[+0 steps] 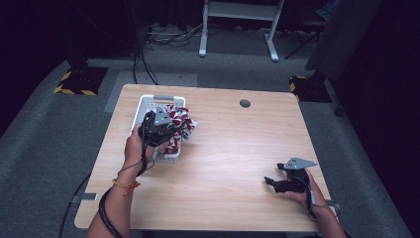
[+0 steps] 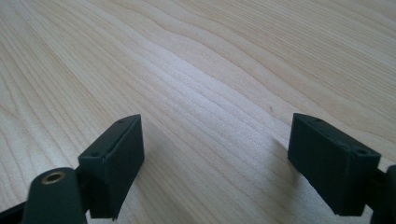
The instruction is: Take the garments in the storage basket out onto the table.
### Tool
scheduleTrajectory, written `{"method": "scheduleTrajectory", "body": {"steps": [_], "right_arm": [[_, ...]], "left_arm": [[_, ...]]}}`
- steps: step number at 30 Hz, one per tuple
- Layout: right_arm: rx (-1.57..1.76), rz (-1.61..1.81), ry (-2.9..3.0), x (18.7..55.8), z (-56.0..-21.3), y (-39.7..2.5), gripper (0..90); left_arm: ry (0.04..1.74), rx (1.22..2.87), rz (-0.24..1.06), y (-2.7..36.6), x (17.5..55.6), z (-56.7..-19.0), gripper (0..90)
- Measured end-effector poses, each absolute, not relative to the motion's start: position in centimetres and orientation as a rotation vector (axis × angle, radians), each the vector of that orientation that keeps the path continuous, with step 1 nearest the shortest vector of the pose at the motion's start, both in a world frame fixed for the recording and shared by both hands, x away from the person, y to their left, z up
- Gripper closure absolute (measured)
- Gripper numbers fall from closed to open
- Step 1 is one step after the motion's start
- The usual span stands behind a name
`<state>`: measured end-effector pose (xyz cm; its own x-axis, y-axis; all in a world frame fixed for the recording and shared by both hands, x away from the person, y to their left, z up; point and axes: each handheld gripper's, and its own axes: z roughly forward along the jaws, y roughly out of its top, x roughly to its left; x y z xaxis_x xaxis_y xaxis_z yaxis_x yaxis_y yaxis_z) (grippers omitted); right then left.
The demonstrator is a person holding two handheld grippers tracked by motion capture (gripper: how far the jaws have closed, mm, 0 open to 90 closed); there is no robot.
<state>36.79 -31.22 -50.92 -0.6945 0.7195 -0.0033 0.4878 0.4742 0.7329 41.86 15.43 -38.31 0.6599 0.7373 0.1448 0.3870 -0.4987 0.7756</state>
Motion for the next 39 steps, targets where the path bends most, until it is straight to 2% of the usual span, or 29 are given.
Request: {"method": "scheduleTrajectory", "body": {"steps": [28, 39], "right_arm": [[1.019, 1.053, 2.416, 36.8, -50.9, -31.3, 18.7], [1.020, 1.053, 2.416, 36.8, -50.9, -31.3, 18.7]], "left_arm": [[0.717, 2.149, 0.610, 8.1, 42.3, -35.1, 78.4], [0.741, 2.112, 0.664, 10.5, 42.3, -32.9, 78.6]]}}
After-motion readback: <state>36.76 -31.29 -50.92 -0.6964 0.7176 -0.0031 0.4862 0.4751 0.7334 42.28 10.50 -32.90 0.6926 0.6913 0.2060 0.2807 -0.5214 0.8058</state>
